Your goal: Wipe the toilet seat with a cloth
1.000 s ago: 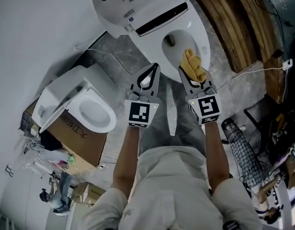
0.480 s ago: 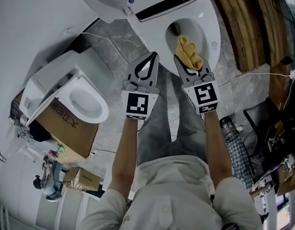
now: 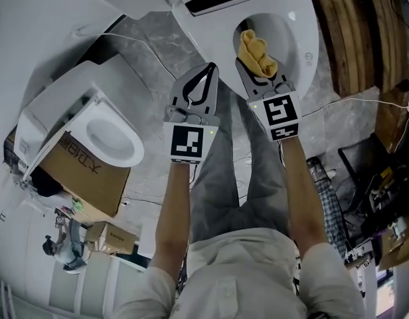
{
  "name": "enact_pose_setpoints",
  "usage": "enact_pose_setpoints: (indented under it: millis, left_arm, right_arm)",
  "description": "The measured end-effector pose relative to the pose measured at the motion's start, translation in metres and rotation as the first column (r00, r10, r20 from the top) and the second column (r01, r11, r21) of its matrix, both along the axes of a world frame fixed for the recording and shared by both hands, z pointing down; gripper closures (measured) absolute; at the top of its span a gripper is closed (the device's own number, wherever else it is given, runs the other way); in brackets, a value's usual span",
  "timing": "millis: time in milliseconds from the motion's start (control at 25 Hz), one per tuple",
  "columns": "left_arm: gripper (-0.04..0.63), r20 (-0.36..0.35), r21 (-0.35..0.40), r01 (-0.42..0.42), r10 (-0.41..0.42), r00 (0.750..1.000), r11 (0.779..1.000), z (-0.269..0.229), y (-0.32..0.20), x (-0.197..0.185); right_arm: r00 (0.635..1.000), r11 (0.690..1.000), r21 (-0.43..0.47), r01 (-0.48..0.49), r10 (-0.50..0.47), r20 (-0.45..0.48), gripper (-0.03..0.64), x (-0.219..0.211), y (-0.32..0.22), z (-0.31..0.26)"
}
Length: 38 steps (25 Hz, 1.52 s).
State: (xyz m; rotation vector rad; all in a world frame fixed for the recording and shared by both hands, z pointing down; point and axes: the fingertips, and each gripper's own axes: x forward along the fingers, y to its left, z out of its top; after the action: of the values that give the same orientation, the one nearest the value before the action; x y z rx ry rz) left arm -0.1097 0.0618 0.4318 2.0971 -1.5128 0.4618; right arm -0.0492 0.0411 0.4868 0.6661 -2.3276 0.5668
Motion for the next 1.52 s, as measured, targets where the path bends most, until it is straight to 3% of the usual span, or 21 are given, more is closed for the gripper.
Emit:
enact_pose_setpoints:
  millis: [560,1280,1520]
  left_arm:
    - [0.581,-0.001,-0.001,0.01,-0.01,1.0,1.0,0.033,0.005,-0.016]
    - [0.581,0.001,-0.039,-0.023,0.024,1.0,0.999,0.045,0.021,-0.01]
    - [0.581,0.016,-0.096,-0.028,0.029,0.999,0.995,0.057,0.033,-0.009]
  right_arm:
    - [0.995,0.999,-0.037,0.013,-0.016,-0.095,0.506,-0.023,0.007,0.075]
    - [0.998,0.988,-0.151,-0.036,0.027,-0.058,0.516,-0.038,0.048,0.12]
    - [0.998,0.986,-0.16,-0.041,0.034,-0.048,0.518,-0.037,0.051,0.12]
